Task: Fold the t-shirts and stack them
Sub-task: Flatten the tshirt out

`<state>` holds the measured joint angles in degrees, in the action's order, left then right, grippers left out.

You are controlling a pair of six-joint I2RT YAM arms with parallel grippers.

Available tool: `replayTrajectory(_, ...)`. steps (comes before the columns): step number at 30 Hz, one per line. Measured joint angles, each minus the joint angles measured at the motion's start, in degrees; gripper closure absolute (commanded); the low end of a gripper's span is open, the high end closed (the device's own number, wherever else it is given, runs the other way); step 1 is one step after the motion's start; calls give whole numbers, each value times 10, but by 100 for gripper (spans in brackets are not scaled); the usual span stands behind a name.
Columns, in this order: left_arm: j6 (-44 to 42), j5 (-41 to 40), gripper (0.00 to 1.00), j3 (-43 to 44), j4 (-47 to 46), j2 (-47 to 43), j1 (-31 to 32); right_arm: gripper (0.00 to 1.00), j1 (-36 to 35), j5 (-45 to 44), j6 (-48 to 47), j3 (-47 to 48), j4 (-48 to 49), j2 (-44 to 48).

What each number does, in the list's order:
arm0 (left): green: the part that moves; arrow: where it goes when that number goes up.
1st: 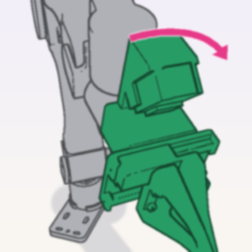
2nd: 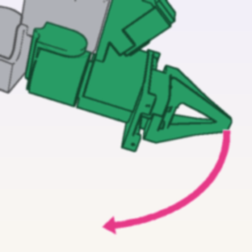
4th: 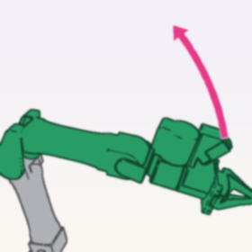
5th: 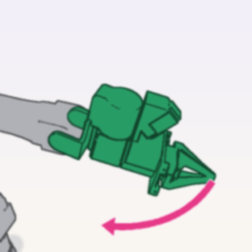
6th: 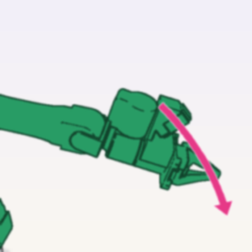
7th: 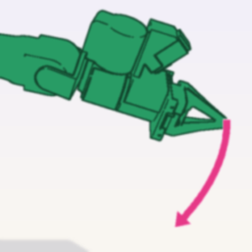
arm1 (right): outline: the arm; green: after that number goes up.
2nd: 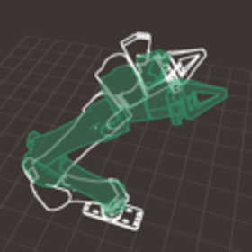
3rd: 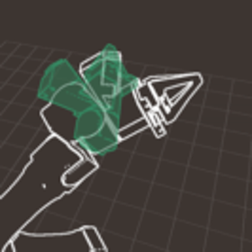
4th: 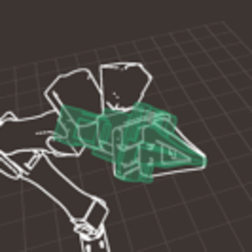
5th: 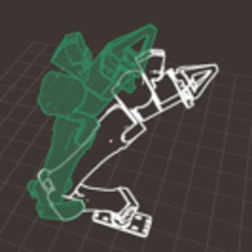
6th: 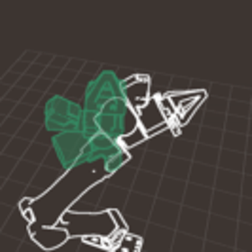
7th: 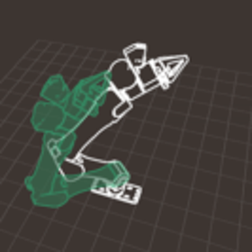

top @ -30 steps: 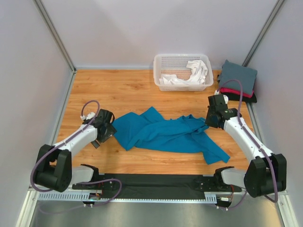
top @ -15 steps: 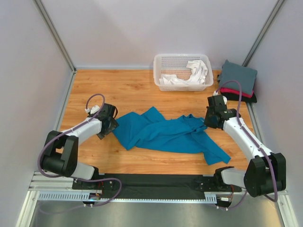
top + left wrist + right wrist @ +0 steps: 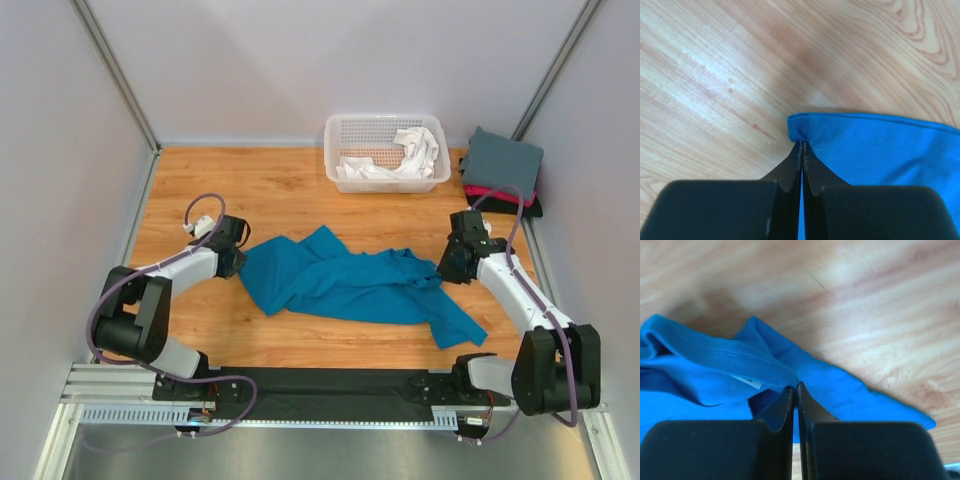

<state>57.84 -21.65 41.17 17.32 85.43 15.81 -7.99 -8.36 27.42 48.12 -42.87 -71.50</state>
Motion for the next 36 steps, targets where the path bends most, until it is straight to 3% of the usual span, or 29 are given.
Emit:
replayTrajectory(2, -1, 2, 100, 3, 0, 3, -2, 99, 20, 26, 14, -30, -2, 11)
replayTrajectory(4, 2, 6, 100, 2, 0, 2, -5, 85, 28, 54, 30, -63, 0, 24)
replayTrajectory(8, 20, 10, 100, -26, 8, -33, -11, 68, 28, 99, 57, -106, -4, 37)
replayTrajectory(17, 147, 2, 100, -161, 192, -330, -13, 47, 17, 76, 56, -50, -12, 35)
replayTrajectory(23, 200, -9, 100, -224, 269, -466, -13, 39, -74, 38, 24, 62, 44, 29)
replayTrajectory(30, 213, -12, 100, -232, 276, -463, -13, 39, -262, 29, -35, 220, 141, -148)
replayTrajectory(36, 212, -12, 100, -233, 275, -464, -13, 40, -348, 31, -87, 343, 158, -345)
